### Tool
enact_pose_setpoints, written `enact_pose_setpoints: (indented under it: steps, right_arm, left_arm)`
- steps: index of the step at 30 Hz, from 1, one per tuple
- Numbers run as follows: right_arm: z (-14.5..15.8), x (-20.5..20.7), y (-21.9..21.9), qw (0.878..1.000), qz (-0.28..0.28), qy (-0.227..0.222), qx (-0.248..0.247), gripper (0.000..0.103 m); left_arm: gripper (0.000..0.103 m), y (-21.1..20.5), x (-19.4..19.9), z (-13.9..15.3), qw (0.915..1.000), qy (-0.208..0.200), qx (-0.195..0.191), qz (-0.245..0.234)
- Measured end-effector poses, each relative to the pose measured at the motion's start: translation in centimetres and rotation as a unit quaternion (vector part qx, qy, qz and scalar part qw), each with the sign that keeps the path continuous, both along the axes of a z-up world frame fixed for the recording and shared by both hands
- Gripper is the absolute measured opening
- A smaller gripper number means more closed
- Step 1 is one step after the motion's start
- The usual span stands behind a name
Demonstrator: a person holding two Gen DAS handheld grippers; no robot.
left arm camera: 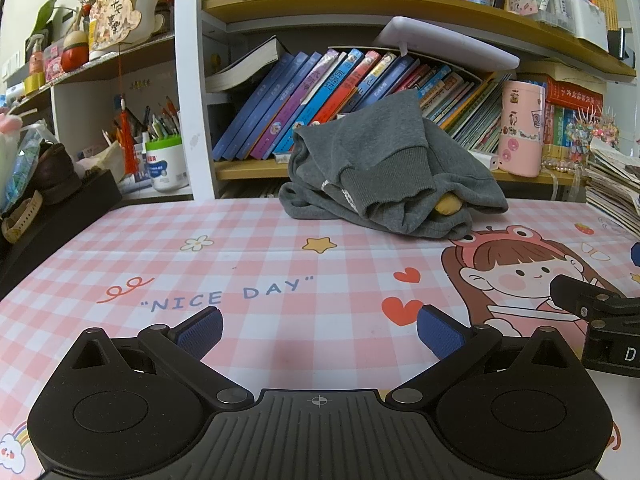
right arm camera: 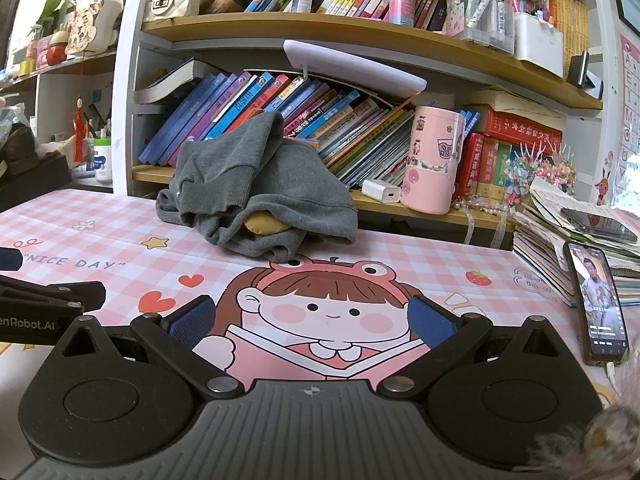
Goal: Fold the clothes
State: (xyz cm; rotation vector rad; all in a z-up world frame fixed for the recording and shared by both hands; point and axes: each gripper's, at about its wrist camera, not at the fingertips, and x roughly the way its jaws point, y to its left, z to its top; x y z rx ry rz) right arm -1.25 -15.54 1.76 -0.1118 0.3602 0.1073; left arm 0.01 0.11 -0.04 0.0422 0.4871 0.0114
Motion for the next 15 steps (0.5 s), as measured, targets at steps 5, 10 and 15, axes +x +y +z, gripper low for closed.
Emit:
enact_pose_setpoints:
  steps: [5,10,15]
  right_arm:
    - [0.07,0.00,0.15,1.000,0.000,0.000,-0.001,0.103]
    - [0.06,0.01,0.16,1.000,0.000,0.000,-0.001,0.103]
    - [0.06,0.01,0.16,1.000,0.001,0.000,-0.001,0.103]
  left_arm:
    - [0.103,0.00,-0.01,-0.03,1.0000,0.001,0.000,0.000]
    - [0.103,0.02,0.00,-0.07,1.0000,0.001,0.000,0.000]
    - [0.103,0.09,0.01,-0.05,1.0000,0.002,0.000,0.001]
